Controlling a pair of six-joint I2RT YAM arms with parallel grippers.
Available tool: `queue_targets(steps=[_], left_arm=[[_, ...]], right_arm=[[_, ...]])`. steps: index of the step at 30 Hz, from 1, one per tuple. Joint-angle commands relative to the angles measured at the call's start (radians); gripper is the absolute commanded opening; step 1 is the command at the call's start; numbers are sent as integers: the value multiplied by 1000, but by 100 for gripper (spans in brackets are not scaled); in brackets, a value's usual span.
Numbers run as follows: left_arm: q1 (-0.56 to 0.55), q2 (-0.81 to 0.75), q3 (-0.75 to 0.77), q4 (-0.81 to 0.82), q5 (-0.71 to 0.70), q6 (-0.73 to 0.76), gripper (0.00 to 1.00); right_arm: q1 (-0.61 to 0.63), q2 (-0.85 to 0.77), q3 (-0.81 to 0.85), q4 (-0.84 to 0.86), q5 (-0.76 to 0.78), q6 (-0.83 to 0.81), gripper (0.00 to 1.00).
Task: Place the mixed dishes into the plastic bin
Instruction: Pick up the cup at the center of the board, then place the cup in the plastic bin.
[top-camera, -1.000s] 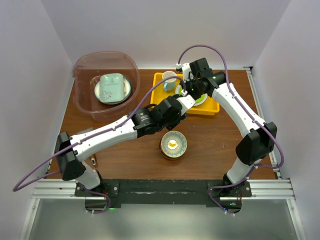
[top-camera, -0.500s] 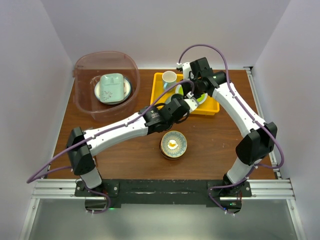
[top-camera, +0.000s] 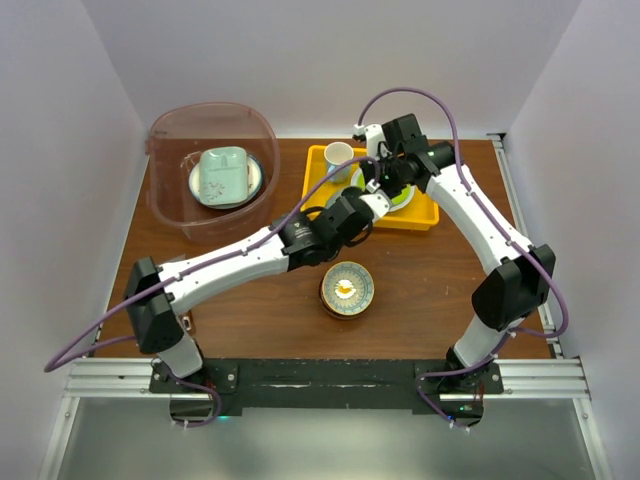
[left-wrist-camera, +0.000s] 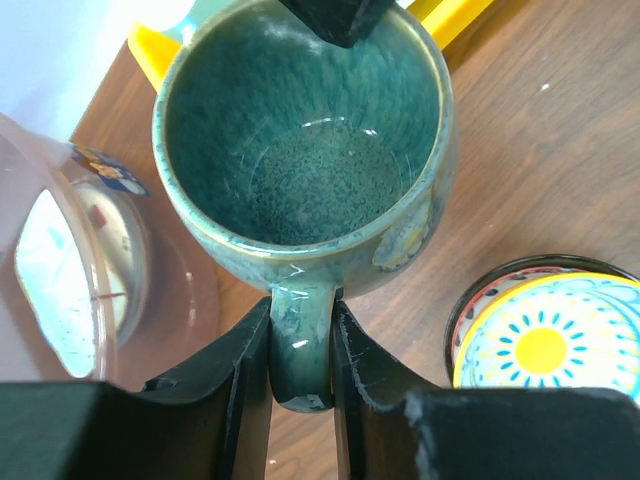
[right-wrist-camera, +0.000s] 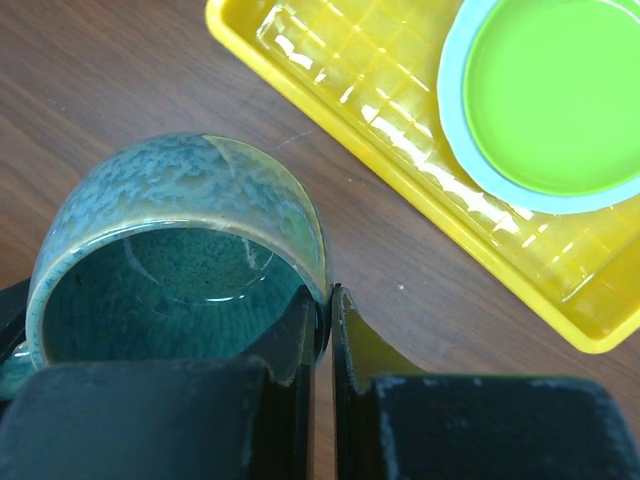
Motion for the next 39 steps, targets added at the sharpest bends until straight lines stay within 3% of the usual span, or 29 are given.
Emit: queue_targets(steps=[1,3,9,29,39], left_arm=[[43,-167,-58,146,63,-44,0],[57,-203,-92,171,98,-61,0],[98,-284,-149,209,155,-101,0],[136,-330,-192,223,193,-83,0],[202,-447,-244,258,144,-83,0]], right_arm=[[11,-74,45,35,-165,-56,16],[11,-75,45,32,-189,-62,24],[9,-69,45,32,-264,-70,34],[3,-74,88,6,-359,-110,78],[-69,-140,121,-47,-584,-246,92]])
